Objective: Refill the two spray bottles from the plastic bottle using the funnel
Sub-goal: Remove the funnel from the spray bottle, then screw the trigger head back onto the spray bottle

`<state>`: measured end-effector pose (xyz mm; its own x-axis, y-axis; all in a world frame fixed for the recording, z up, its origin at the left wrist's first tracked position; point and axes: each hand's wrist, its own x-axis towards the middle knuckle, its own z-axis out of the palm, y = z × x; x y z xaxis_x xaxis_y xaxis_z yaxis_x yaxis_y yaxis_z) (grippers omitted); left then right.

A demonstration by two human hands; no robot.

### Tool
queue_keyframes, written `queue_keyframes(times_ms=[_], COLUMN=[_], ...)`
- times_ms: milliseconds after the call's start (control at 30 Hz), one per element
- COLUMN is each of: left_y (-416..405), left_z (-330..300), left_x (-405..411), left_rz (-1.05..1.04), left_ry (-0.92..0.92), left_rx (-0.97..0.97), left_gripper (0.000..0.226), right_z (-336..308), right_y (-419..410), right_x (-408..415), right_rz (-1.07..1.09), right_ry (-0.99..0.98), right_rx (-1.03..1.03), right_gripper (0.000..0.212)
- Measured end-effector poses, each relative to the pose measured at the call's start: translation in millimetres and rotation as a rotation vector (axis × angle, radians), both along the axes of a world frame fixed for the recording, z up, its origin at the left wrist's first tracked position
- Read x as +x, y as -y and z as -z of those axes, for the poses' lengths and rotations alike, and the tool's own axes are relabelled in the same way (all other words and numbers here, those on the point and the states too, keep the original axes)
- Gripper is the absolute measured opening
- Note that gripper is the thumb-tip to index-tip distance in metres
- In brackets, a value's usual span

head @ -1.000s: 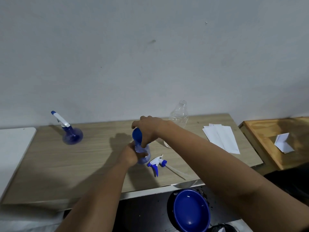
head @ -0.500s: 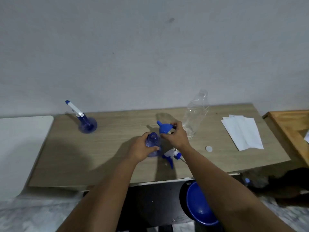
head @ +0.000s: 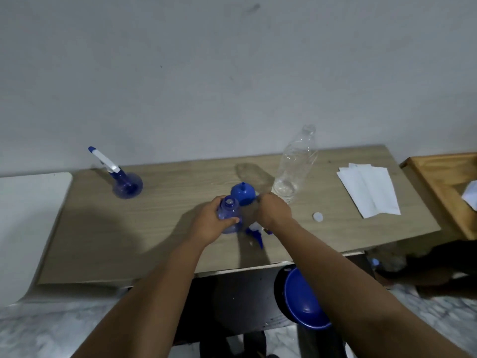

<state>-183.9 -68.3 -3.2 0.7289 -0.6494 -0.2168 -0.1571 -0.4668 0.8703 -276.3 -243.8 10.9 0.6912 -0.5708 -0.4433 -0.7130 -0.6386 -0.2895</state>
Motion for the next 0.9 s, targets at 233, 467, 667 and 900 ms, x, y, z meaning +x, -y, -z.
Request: queue_keyframes(times_ms=[233,467,667,900], left_y=[-1.4,-8.1,-7.8,-4.7], left_z=[3.4,2.7,5.0,9.5], left_x=[-7.5,-16.3,-17.8,-12.5], left_rz=[-0.015,-0.03,-0.065,-0.049], left_ry=[-0.038,-0.053,-0.046,-0.109], left_rx=[-0.015,-0.032,-0.032,-0.005], left_gripper=[0.059,0.056,0.048,0.048], right_z=[18.3,4.7,-86.6,-126.8], right_y=[-4.1,-4.4,0.7,-39.2], right_x=[-38.3,-41.5,-10.8,12.5], right_rz=[-0.07,-0.003,0.264,0.266], right_ry=[-0.229,-0.027,0.722,1.072], right_rx=[-0.061,-0.067,0.26,0.694], right_gripper=[0.043,0.026,0.009,0.035])
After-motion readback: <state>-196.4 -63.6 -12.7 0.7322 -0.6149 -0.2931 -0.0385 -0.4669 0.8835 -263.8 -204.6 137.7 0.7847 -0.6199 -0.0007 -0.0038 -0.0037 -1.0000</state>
